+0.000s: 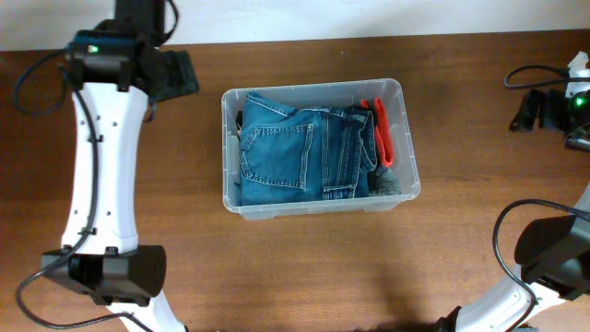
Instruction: Pack container
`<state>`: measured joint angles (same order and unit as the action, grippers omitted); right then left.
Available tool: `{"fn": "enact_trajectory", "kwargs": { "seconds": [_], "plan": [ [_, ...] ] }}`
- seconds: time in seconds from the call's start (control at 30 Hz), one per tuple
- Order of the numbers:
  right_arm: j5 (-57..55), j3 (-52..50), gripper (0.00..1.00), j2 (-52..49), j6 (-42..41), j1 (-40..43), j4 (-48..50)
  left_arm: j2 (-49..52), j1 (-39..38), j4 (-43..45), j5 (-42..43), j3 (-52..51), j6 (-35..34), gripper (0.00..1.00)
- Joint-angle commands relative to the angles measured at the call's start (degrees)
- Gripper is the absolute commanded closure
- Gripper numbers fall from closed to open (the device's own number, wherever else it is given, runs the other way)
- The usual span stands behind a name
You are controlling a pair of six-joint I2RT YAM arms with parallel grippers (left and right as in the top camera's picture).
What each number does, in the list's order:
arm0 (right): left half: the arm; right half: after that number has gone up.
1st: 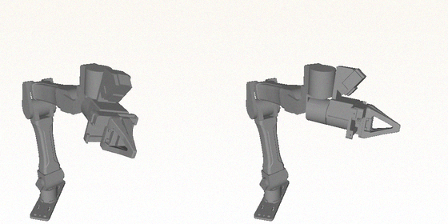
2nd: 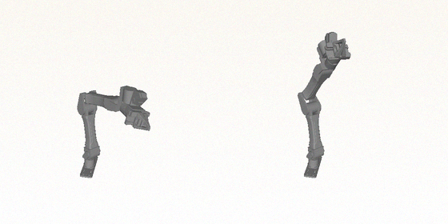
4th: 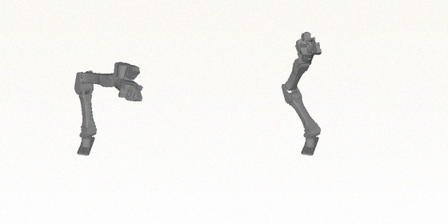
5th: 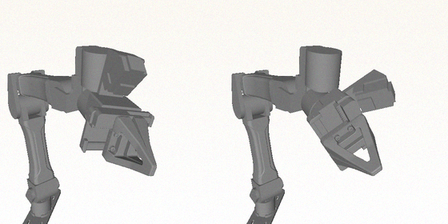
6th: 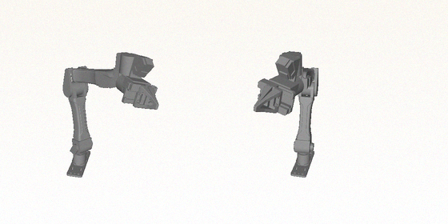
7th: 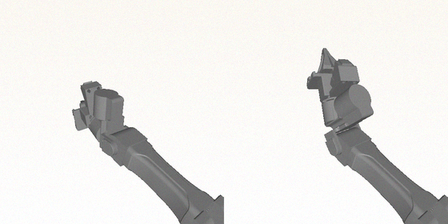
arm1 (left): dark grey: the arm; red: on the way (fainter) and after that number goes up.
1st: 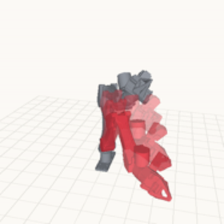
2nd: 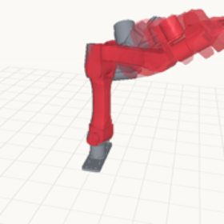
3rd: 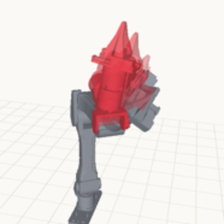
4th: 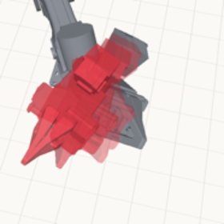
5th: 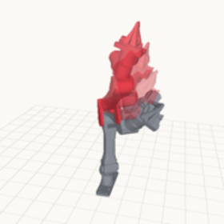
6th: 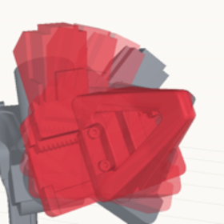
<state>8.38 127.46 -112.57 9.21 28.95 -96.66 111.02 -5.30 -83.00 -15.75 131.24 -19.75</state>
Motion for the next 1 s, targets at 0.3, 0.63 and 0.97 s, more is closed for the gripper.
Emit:
{"fn": "enact_trajectory", "kwargs": {
  "seconds": [0.3,0.63,0.97],
  "plan": [
    [-0.3,0.1,0.02,0.5,0.0,0.0,0.0,0.1,2.6,0.0,-0.6,-0.2,-0.2,0.0],
    [-0.3,0.1,0.01,0.2,0.0,-0.1,0.0,0.1,2.6,0.0,-0.6,-0.2,-0.2,0.0],
    [-0.3,0.1,0.02,2.2,0.0,-2.9,0.0,0.1,2.6,0.0,-0.6,-0.2,-0.2,0.0]
  ]
}}
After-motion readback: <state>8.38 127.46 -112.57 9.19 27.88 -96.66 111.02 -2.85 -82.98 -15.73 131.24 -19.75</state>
